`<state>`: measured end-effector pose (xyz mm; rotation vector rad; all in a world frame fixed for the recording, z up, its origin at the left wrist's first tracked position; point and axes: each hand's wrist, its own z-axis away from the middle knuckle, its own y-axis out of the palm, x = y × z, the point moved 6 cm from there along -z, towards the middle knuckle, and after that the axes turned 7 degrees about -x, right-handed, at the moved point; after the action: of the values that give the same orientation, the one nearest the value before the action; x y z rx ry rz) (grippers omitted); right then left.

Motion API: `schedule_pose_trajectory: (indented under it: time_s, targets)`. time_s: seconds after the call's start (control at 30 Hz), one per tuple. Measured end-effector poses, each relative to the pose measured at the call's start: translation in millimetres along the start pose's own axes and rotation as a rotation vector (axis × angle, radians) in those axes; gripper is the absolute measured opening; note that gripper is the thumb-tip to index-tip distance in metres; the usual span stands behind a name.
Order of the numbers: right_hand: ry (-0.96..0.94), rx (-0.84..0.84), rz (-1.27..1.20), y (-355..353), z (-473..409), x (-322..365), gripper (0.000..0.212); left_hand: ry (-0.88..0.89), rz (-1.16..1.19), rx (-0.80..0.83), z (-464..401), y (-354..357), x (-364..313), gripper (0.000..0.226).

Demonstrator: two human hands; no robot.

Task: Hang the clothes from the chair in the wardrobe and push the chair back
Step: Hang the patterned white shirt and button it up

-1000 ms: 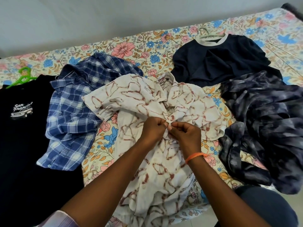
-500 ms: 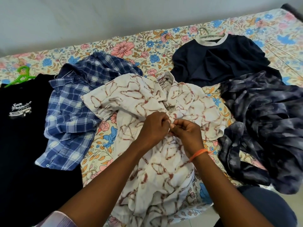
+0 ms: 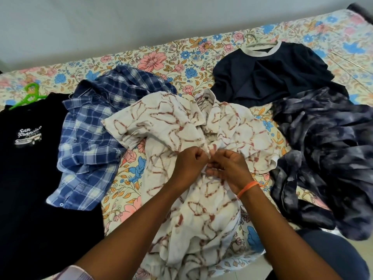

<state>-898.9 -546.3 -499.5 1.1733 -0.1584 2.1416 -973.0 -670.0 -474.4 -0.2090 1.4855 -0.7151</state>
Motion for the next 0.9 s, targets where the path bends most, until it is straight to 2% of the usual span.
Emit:
schedule_pose_trajectory:
  time_s: [0.03, 0.1, 0.17, 0.2, 0.27, 0.33, 0.4, 0.5, 0.57, 0.63, 0.73, 0.83, 0.9]
  targets:
    - [-0.071, -0.065, 0.163, -5, -2, 0, 0.02, 0.021, -0.054, 0.028, 1, 3, 0, 0.031]
    - [-0.325, -0.242, 0.65, -13, -9, 5, 0.014, 0.085, -0.296, 0.101, 5, 9, 7, 0.028]
    - [-0.543, -0.338, 0.977, -8, -9, 13, 0.014, 0.218, -0.59, 0.062, 9, 10, 12, 0.019]
    - [-0.657, -0.34, 1.026, -3, -9, 17, 0.022, 0.291, -0.701, 0.019, 11, 8, 11, 0.015]
    - [-0.859, -0.282, 1.028, 13, -11, 31, 0.031, 0.455, -0.806, -0.011, 9, 12, 4, 0.024]
    - [-0.942, -0.139, 1.065, 29, -17, 34, 0.033, 0.6, -0.69, -0.033, -1, 16, -10, 0.032]
    - [-0.883, -0.059, 1.119, 31, -27, 26, 0.027, 0.633, -0.533, -0.009, -15, 16, -21, 0.027]
    - [-0.755, -0.184, 1.143, 14, -38, 21, 0.027, 0.475, -0.52, -0.018, -41, 18, -18, 0.021]
    - [-0.683, -0.252, 1.128, 5, -41, 25, 0.023, 0.329, -0.577, 0.031, -57, 22, -5, 0.024]
    - [-0.644, -0.314, 1.174, 1, -42, 30, 0.021, 0.268, -0.582, 0.091, -64, 27, 7, 0.017]
    - [-0.623, -0.409, 1.244, -2, -42, 29, 0.025, 0.219, -0.532, 0.1, -65, 32, 20, 0.017]
    - [-0.591, -0.441, 1.123, -10, -46, 27, 0.026, 0.121, -0.452, 0.054, -65, 32, 21, 0.018]
    - [-0.555, -0.428, 1.083, -12, -49, 25, 0.037, 0.047, -0.392, 0.027, -67, 31, 24, 0.018]
